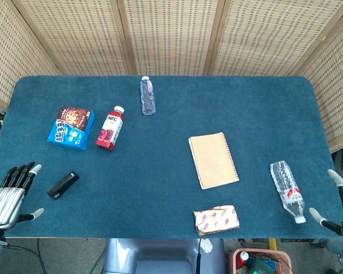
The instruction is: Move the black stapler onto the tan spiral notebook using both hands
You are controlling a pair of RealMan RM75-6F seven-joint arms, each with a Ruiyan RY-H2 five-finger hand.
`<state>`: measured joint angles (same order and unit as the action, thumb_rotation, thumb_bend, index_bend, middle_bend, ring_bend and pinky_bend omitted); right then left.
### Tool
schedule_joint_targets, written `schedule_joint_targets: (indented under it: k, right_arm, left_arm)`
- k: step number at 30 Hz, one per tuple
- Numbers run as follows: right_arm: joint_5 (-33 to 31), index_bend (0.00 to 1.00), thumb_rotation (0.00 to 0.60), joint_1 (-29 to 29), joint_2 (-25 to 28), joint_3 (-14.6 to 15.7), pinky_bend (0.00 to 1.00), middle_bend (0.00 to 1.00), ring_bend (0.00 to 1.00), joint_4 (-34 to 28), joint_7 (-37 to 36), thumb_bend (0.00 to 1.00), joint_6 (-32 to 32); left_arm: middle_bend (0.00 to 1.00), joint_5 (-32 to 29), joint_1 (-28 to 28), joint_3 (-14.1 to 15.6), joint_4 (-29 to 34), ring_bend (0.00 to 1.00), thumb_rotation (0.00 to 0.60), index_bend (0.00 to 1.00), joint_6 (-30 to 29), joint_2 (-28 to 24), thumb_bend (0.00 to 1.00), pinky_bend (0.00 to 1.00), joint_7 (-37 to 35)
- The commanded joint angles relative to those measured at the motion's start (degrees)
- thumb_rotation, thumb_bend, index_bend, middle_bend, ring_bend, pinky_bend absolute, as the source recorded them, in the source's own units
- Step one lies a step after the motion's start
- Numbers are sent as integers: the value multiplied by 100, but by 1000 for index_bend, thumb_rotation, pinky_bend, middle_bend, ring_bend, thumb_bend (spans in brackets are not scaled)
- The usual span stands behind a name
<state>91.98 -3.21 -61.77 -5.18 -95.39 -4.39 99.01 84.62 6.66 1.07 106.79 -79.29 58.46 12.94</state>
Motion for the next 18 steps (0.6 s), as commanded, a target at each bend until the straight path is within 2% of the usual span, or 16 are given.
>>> schedule_joint_targets:
  k: [1, 6, 9, 14, 18]
  right_arm:
    - [2, 0, 600, 1, 2, 3, 0, 0, 0, 0, -6, 0, -5]
    - [3, 0, 600, 0, 3, 9, 0, 0, 0, 8, -14, 0, -13]
    - [0, 0, 600, -11, 11, 11, 0, 0, 0, 13, -36, 0, 0]
    - [-8, 0, 600, -24, 27, -3, 0, 0, 0, -3, -64, 0, 32]
    - [-50, 0, 600, -4, 22, -8, 0, 0, 0, 1, -41, 0, -29]
  left_arm:
    - [0, -20, 2, -10, 4, 0, 600, 0, 2, 1, 7, 0, 10]
    - [0, -79, 4, -23, 1, 0, 600, 0, 16, 8, 6, 0, 33]
    - [0, -324, 32, -79, -62, 0, 600, 0, 114, 79, 11, 0, 98]
    - [0, -1096, 220, -341, -272, 0, 600, 0, 529, 334, 43, 0, -14]
    - [0, -2189, 486, -639, -599, 0, 600, 0, 1163, 672, 94, 0, -98]
